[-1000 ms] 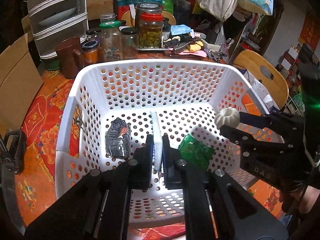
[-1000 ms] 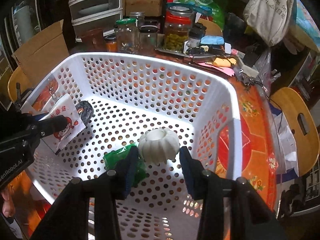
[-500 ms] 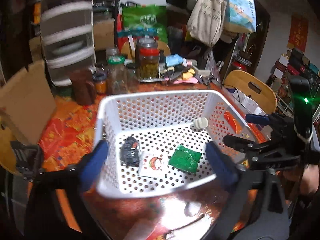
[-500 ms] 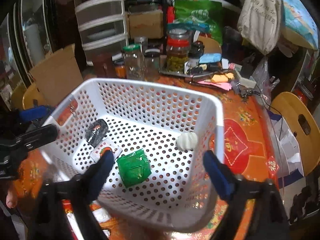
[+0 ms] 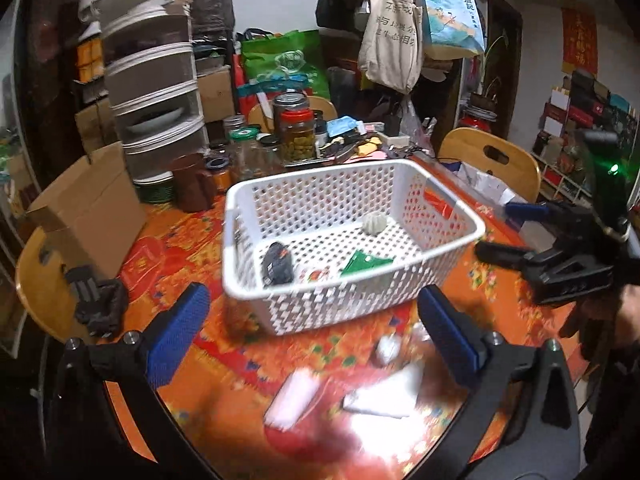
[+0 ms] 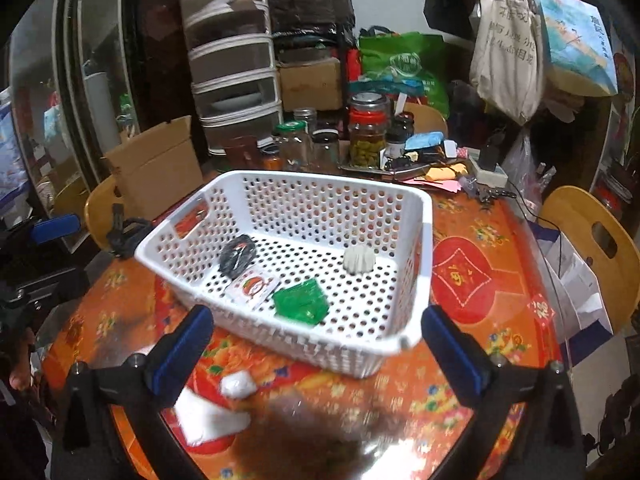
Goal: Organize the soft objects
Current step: 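Grasp the rolled pink-white towel with the left tool while the right tool grasps the clear cup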
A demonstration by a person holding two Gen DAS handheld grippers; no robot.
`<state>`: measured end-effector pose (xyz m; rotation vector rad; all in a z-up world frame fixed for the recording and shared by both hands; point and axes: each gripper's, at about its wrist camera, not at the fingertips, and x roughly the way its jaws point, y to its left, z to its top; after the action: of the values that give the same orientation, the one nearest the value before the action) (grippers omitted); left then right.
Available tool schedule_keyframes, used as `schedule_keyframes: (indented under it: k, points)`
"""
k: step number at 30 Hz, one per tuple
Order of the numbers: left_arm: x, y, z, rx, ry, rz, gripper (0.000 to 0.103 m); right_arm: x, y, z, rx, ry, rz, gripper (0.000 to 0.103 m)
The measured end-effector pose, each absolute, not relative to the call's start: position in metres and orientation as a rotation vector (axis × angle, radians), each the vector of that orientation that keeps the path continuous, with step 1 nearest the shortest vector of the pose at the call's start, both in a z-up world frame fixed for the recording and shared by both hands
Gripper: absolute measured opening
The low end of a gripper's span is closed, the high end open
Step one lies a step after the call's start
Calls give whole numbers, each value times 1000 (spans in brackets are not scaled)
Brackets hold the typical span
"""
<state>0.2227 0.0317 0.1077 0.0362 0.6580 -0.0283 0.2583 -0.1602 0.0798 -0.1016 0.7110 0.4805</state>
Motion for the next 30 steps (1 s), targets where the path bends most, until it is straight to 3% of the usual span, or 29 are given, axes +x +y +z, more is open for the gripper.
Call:
schedule_keyframes:
  k: [10,19,30]
  points:
    - [138,64,58,-48,663,27,103,188,-187,37,-29,706,494,103]
    - [151,87,-18,-127,778,38,103,179,-191,-26,-1,798,476,103]
    - [190,93,-53,-146,850,34,103,197,-176,-52,-28,886,493,103]
